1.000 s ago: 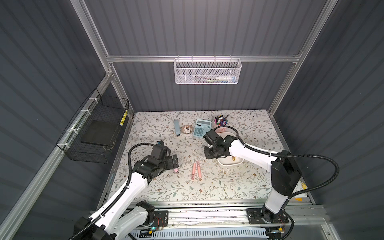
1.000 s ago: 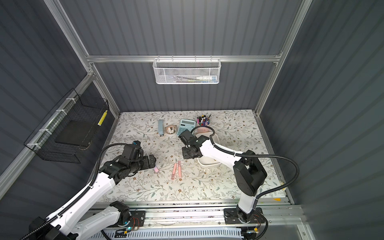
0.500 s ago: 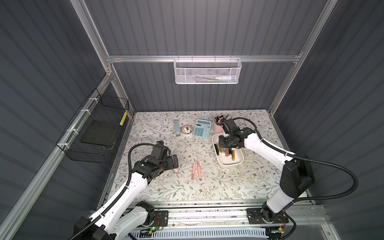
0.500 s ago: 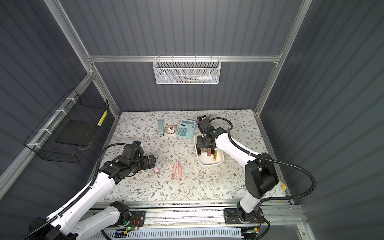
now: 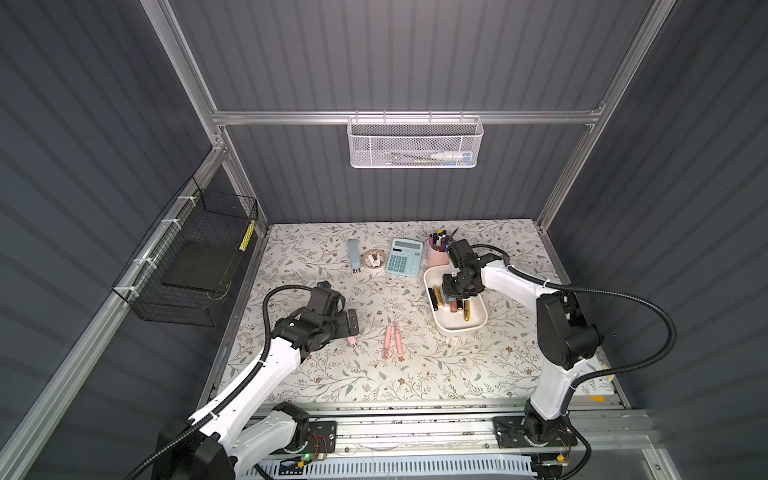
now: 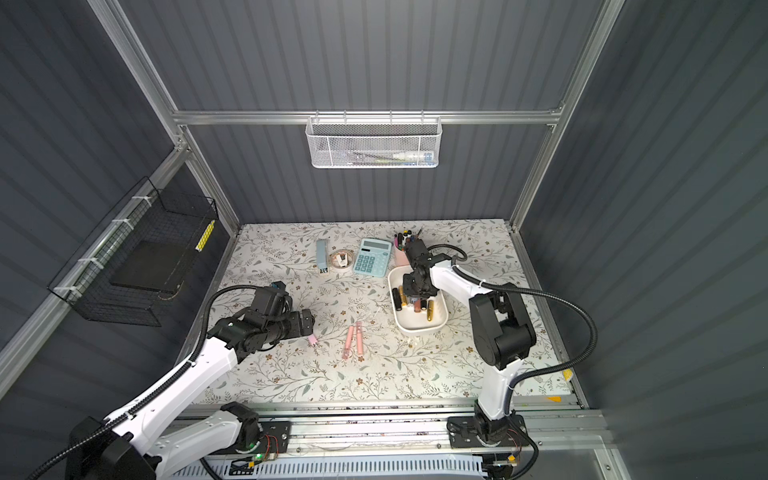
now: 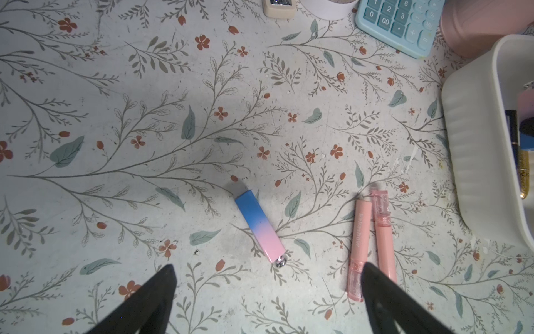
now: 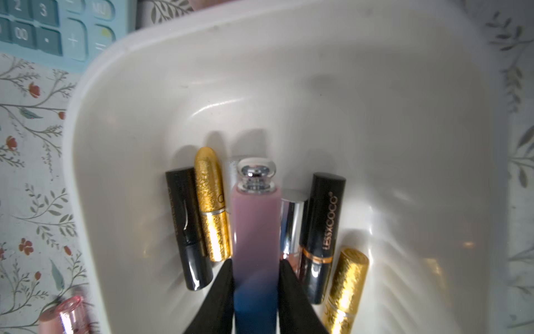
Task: Put the lipstick into the storage box
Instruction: Place the lipstick in the storage box.
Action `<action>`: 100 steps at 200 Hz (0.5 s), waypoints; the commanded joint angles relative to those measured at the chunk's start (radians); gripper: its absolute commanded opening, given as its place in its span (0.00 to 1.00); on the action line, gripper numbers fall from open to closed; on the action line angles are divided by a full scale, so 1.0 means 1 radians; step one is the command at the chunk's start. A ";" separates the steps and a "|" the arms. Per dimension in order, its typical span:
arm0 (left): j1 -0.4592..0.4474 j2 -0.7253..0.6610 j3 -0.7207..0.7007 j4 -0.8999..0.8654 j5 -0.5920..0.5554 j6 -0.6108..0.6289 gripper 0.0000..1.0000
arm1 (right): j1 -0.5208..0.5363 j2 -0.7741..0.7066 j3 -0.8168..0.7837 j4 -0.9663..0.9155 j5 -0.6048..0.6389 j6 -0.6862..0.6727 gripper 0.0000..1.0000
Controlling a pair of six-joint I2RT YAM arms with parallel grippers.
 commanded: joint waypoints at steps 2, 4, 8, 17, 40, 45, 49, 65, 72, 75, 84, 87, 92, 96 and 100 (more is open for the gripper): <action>0.007 0.024 0.018 0.028 -0.001 0.021 1.00 | -0.018 0.026 0.050 0.008 -0.015 -0.022 0.27; 0.007 0.028 0.018 0.030 0.000 0.021 1.00 | -0.020 0.029 0.053 0.008 -0.016 -0.022 0.27; 0.007 0.032 0.018 0.032 0.000 0.023 1.00 | -0.022 0.034 0.054 0.008 -0.019 -0.024 0.27; 0.007 0.041 0.016 0.037 -0.001 0.025 1.00 | -0.030 0.045 0.060 0.010 -0.025 -0.029 0.27; 0.007 0.059 0.013 0.049 -0.001 0.025 1.00 | -0.044 0.071 0.074 0.012 -0.035 -0.035 0.27; 0.008 0.061 0.012 0.051 -0.001 0.025 1.00 | -0.047 0.076 0.077 0.014 -0.037 -0.037 0.27; 0.007 0.063 0.012 0.053 -0.001 0.025 1.00 | -0.049 0.079 0.078 0.014 -0.039 -0.037 0.27; 0.007 0.069 0.013 0.055 -0.005 0.024 1.00 | -0.054 0.095 0.090 0.017 -0.049 -0.044 0.27; 0.007 0.071 0.013 0.057 -0.008 0.026 1.00 | -0.055 0.103 0.096 0.016 -0.047 -0.048 0.28; 0.006 0.072 0.013 0.058 -0.009 0.025 1.00 | -0.055 0.106 0.099 0.013 -0.047 -0.049 0.28; 0.007 0.073 0.013 0.060 -0.010 0.025 1.00 | -0.056 0.115 0.107 0.010 -0.044 -0.052 0.28; 0.007 0.074 0.013 0.061 -0.010 0.024 1.00 | -0.056 0.117 0.108 0.008 -0.043 -0.054 0.28; 0.007 0.076 0.015 0.060 -0.010 0.024 1.00 | -0.057 0.120 0.110 0.008 -0.042 -0.055 0.28; 0.007 0.078 0.013 0.061 -0.010 0.023 1.00 | -0.056 0.121 0.112 0.009 -0.044 -0.055 0.28; 0.007 0.077 0.016 0.061 -0.009 0.023 1.00 | -0.059 0.123 0.112 0.010 -0.044 -0.056 0.29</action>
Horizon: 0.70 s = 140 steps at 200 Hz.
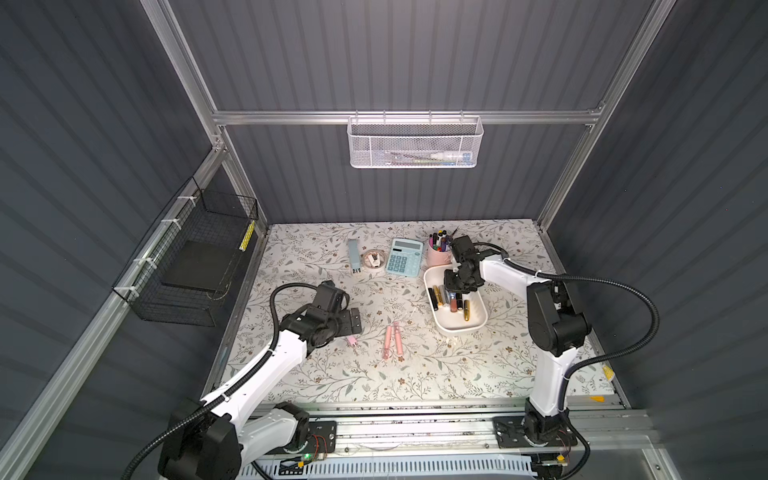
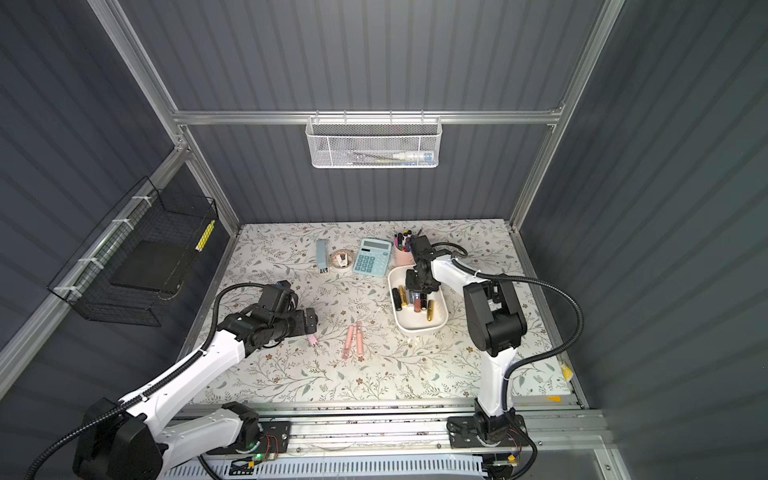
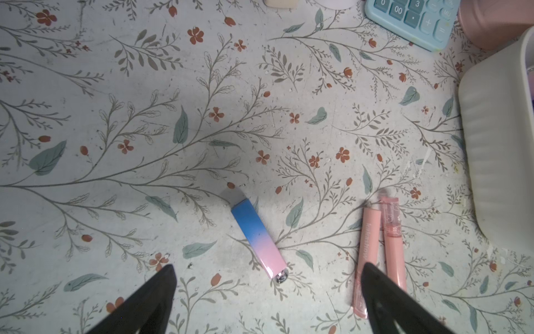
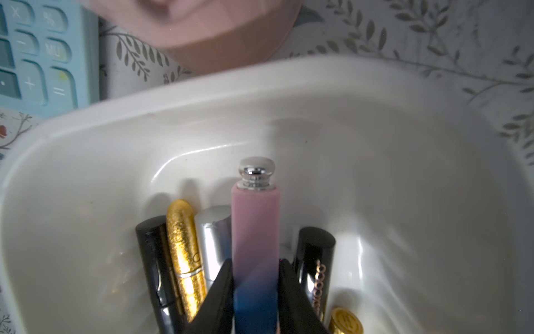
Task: Put the lipstick into the storage box
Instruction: Place the lipstick in the storage box.
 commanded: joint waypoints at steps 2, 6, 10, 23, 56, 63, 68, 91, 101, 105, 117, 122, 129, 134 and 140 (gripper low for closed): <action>0.007 0.008 0.015 0.008 -0.010 0.020 1.00 | -0.005 0.023 0.028 -0.009 -0.009 -0.020 0.29; 0.007 0.010 0.015 0.008 -0.010 0.019 1.00 | -0.005 0.024 0.028 -0.009 -0.012 -0.022 0.29; 0.008 0.010 0.015 0.007 -0.009 0.019 1.00 | -0.004 0.023 0.028 -0.008 -0.013 -0.024 0.29; 0.007 0.011 0.016 0.010 -0.010 0.019 1.00 | -0.004 0.023 0.028 -0.004 -0.018 -0.025 0.30; 0.007 0.010 0.014 0.007 -0.006 0.017 1.00 | -0.004 0.017 0.027 -0.008 -0.014 -0.025 0.32; 0.007 0.007 0.014 0.005 -0.007 0.018 1.00 | -0.005 0.012 0.026 -0.008 -0.015 -0.026 0.32; 0.007 0.004 0.013 0.005 -0.007 0.017 1.00 | -0.004 0.010 0.025 -0.009 -0.016 -0.027 0.32; 0.007 -0.012 0.011 -0.005 -0.007 0.016 1.00 | -0.004 -0.013 0.020 -0.020 -0.018 -0.025 0.33; 0.007 -0.022 0.010 -0.012 -0.010 0.012 1.00 | -0.004 -0.036 0.009 -0.021 -0.021 -0.022 0.33; 0.007 -0.027 0.009 -0.014 -0.011 0.011 1.00 | -0.004 -0.047 0.003 -0.021 -0.022 -0.019 0.33; 0.007 -0.042 0.007 -0.022 -0.011 0.009 1.00 | -0.001 -0.096 -0.021 -0.020 -0.027 -0.012 0.33; 0.007 -0.048 0.007 -0.027 -0.010 0.008 1.00 | 0.005 -0.118 -0.035 -0.019 -0.028 -0.009 0.33; 0.008 -0.059 0.005 -0.030 -0.011 0.005 1.00 | 0.013 -0.154 -0.055 -0.016 -0.027 -0.006 0.33; 0.008 -0.066 0.004 -0.032 -0.011 0.003 1.00 | 0.021 -0.179 -0.070 -0.016 -0.026 -0.003 0.33; 0.007 -0.074 0.002 -0.033 -0.011 -0.001 1.00 | 0.033 -0.210 -0.087 -0.016 -0.026 -0.001 0.34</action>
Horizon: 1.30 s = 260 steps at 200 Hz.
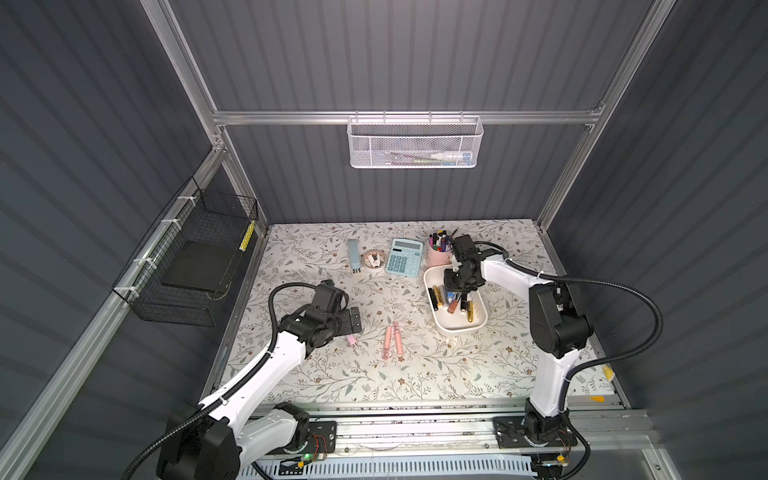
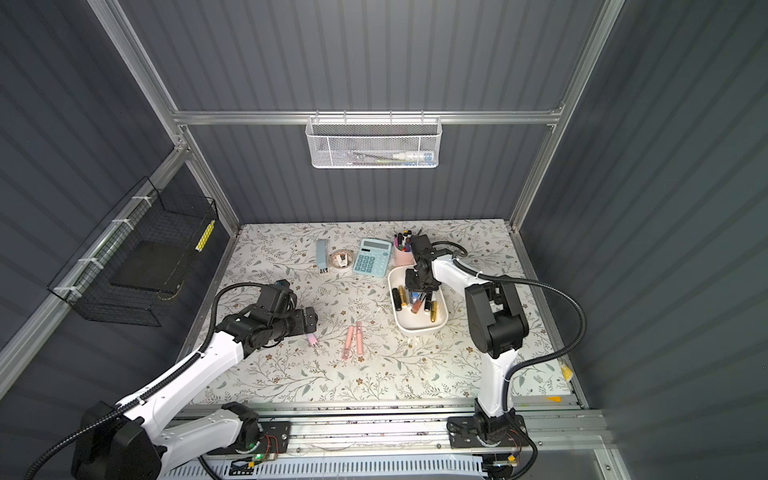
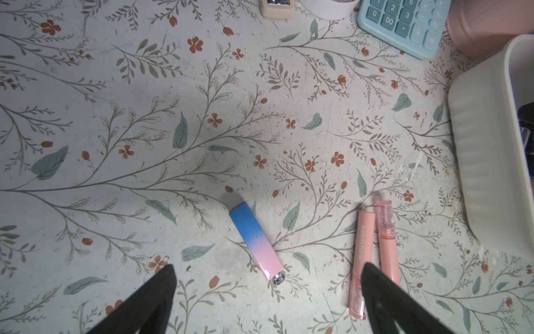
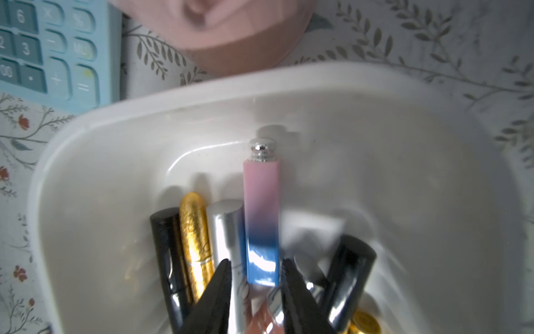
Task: Put the lipstick into the storage box
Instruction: Place the lipstick in the storage box, then pick up the lipstick at the center of the board.
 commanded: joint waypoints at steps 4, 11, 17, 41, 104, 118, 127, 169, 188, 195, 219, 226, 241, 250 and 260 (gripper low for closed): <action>0.007 -0.047 0.001 -0.034 -0.009 -0.001 1.00 | 0.037 -0.151 -0.058 -0.013 -0.008 0.013 0.34; 0.007 -0.054 -0.003 -0.037 -0.010 -0.005 1.00 | 0.057 -0.180 -0.072 -0.019 -0.008 0.012 0.34; 0.007 -0.059 -0.005 -0.037 -0.009 -0.007 1.00 | 0.077 -0.201 -0.081 -0.031 -0.004 0.012 0.34; 0.007 -0.075 -0.015 -0.036 0.005 -0.015 1.00 | 0.184 -0.263 -0.111 -0.072 0.063 0.022 0.34; 0.007 -0.140 -0.016 -0.064 0.023 -0.025 1.00 | 0.414 -0.368 -0.247 -0.049 0.126 0.149 0.35; 0.007 -0.143 -0.016 -0.072 0.041 -0.029 1.00 | 0.454 -0.360 -0.259 -0.037 0.122 0.171 0.35; 0.008 -0.146 -0.017 -0.079 0.048 -0.031 1.00 | 0.480 -0.345 -0.264 -0.024 0.115 0.183 0.35; 0.007 -0.204 -0.040 -0.109 0.043 -0.052 1.00 | 0.589 -0.204 -0.219 0.012 0.106 0.224 0.34; 0.008 -0.226 -0.035 -0.127 0.039 -0.054 1.00 | 0.617 -0.132 -0.177 0.012 0.106 0.228 0.34; 0.007 -0.231 -0.030 -0.135 0.035 -0.054 1.00 | 0.622 -0.112 -0.163 0.013 0.103 0.229 0.34; 0.007 -0.239 -0.025 -0.143 0.029 -0.056 1.00 | 0.625 -0.064 -0.134 0.017 0.100 0.236 0.34; 0.007 -0.241 -0.027 -0.143 0.029 -0.056 1.00 | 0.626 -0.054 -0.129 0.018 0.101 0.236 0.34; 0.007 -0.239 -0.028 -0.139 0.027 -0.056 1.00 | 0.625 -0.033 -0.115 0.017 0.101 0.233 0.34; 0.007 -0.237 -0.029 -0.137 0.027 -0.056 1.00 | 0.625 -0.019 -0.105 0.014 0.101 0.231 0.34; 0.007 -0.234 -0.030 -0.135 0.027 -0.055 1.00 | 0.624 -0.003 -0.095 0.013 0.100 0.230 0.34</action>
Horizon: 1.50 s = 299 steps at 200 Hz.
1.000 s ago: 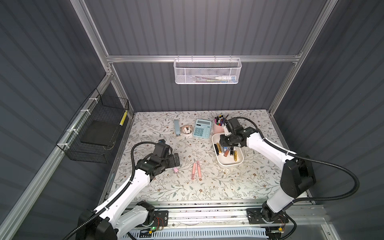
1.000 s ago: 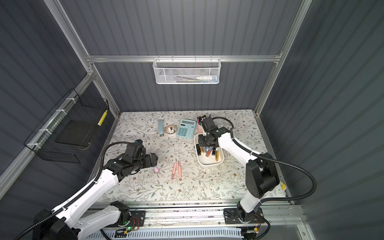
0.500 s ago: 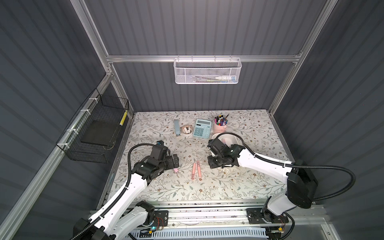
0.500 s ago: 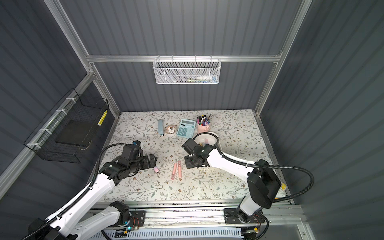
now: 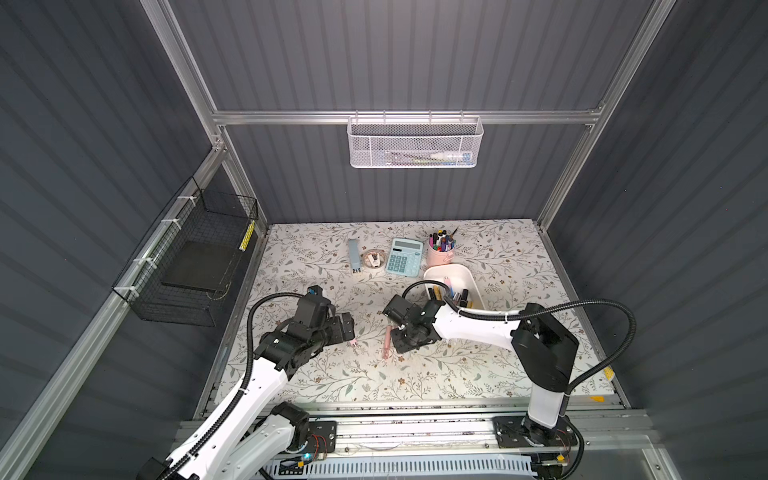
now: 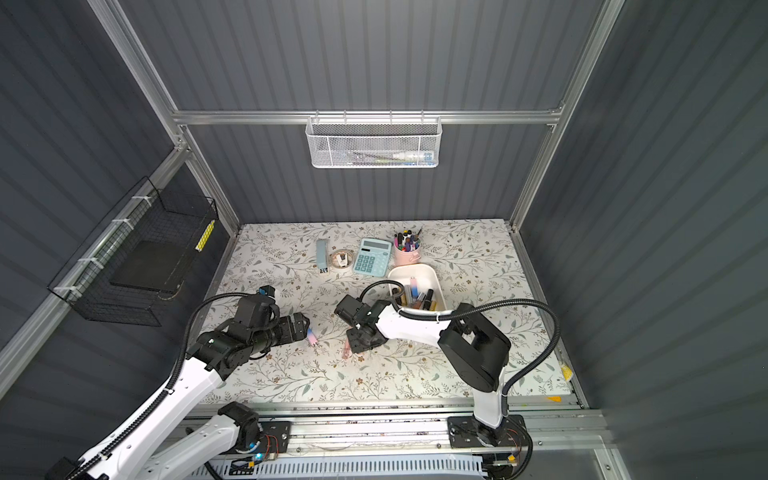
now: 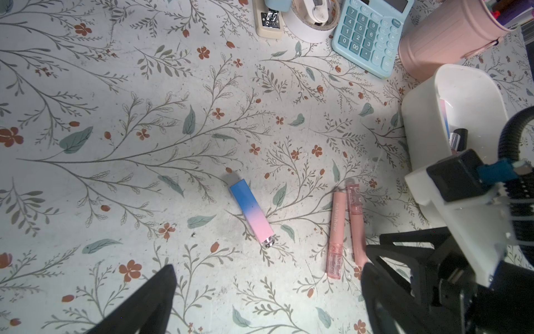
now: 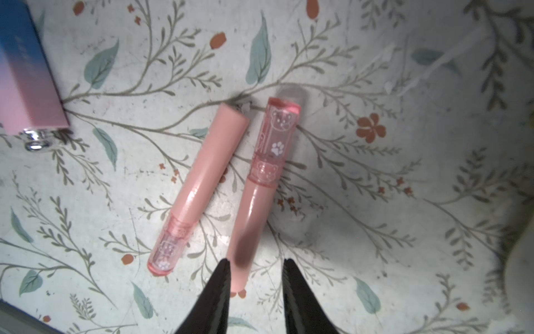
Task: Put the lipstick into the storage box
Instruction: Pick up the lipstick at the center of the board.
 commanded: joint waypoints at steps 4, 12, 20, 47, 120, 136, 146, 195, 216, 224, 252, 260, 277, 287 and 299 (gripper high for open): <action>0.007 -0.004 -0.001 -0.021 0.000 -0.008 1.00 | 0.001 0.035 0.039 -0.011 -0.002 0.007 0.33; 0.007 -0.002 -0.003 -0.019 0.000 -0.007 1.00 | 0.000 0.047 0.046 -0.011 -0.002 0.005 0.33; 0.007 -0.001 -0.002 -0.017 0.000 -0.008 1.00 | 0.000 0.056 0.053 -0.011 -0.004 0.003 0.33; 0.007 0.002 -0.005 -0.016 -0.004 -0.003 1.00 | -0.006 0.081 0.074 -0.023 -0.001 -0.004 0.33; 0.008 0.030 0.008 -0.009 -0.008 0.009 1.00 | -0.024 0.109 0.081 -0.022 -0.014 -0.013 0.33; 0.007 0.030 0.008 -0.007 -0.007 0.010 1.00 | -0.027 0.113 0.081 -0.023 -0.016 -0.017 0.32; 0.007 0.032 0.011 -0.006 -0.008 0.010 1.00 | -0.028 0.115 0.084 -0.028 -0.016 -0.016 0.31; 0.007 0.047 0.022 -0.007 -0.005 0.015 1.00 | -0.031 0.129 0.084 -0.031 -0.018 -0.018 0.28; 0.007 0.050 0.030 -0.010 -0.005 0.014 1.00 | -0.033 0.132 0.080 -0.034 -0.016 -0.016 0.27; 0.007 0.050 0.032 -0.010 -0.005 0.015 1.00 | -0.034 0.131 0.078 -0.033 -0.016 -0.017 0.27; 0.007 0.053 0.036 -0.010 -0.005 0.015 1.00 | -0.034 0.113 0.074 -0.038 -0.010 -0.018 0.26; 0.007 0.055 0.037 -0.009 -0.003 0.014 1.00 | -0.034 0.106 0.072 -0.038 -0.010 -0.018 0.25; 0.007 0.057 0.037 -0.008 -0.003 0.014 1.00 | -0.034 0.090 0.070 -0.042 -0.006 -0.020 0.25; 0.007 0.057 0.037 -0.007 -0.003 0.014 1.00 | -0.034 0.079 0.069 -0.046 -0.002 -0.021 0.24; 0.007 0.058 0.036 -0.007 -0.003 0.013 1.00 | -0.034 0.066 0.067 -0.049 0.004 -0.024 0.25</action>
